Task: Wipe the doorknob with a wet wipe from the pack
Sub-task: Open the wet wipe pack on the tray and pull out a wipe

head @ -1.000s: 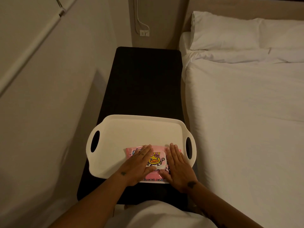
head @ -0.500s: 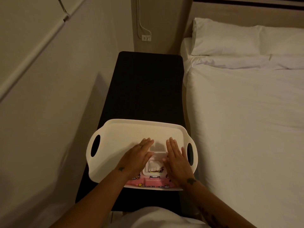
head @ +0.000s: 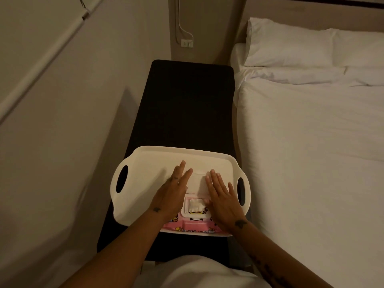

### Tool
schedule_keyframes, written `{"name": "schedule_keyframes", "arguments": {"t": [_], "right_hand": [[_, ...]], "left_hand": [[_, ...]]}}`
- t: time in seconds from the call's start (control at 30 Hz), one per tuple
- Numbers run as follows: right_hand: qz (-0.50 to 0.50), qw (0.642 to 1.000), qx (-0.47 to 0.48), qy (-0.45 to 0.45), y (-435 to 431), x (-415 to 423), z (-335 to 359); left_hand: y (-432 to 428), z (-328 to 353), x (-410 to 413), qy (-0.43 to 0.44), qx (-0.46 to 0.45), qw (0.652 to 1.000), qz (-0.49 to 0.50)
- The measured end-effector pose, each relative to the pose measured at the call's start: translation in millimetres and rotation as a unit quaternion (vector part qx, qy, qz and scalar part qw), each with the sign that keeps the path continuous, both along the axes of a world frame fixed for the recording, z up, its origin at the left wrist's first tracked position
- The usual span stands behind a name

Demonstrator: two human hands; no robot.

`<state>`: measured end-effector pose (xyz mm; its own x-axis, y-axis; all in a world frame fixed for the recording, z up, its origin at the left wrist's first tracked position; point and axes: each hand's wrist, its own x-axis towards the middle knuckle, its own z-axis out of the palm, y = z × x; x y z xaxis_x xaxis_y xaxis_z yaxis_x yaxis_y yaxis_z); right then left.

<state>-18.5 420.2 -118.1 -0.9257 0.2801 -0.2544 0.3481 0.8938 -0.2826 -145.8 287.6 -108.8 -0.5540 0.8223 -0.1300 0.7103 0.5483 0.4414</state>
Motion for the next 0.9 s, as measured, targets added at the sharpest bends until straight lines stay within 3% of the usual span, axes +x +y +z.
{"name": "schedule_keyframes", "arguments": {"t": [0.23,0.5,0.9], "right_hand": [[-0.001,1.0,-0.013,-0.021,-1.4,4.6,-0.2],[-0.005,0.999,-0.035,-0.01,-6.0,12.6,5.3],[-0.009,0.999,-0.045,-0.002,-21.1,49.5,-0.9]], "left_hand": [[-16.2,-8.3,10.6,-0.057,-0.068,0.995,-0.045],[-18.7,-4.3,19.9,-0.016,-0.116,0.991,-0.06],[-16.0,4.2,33.4,0.004,-0.067,0.992,-0.107]]}}
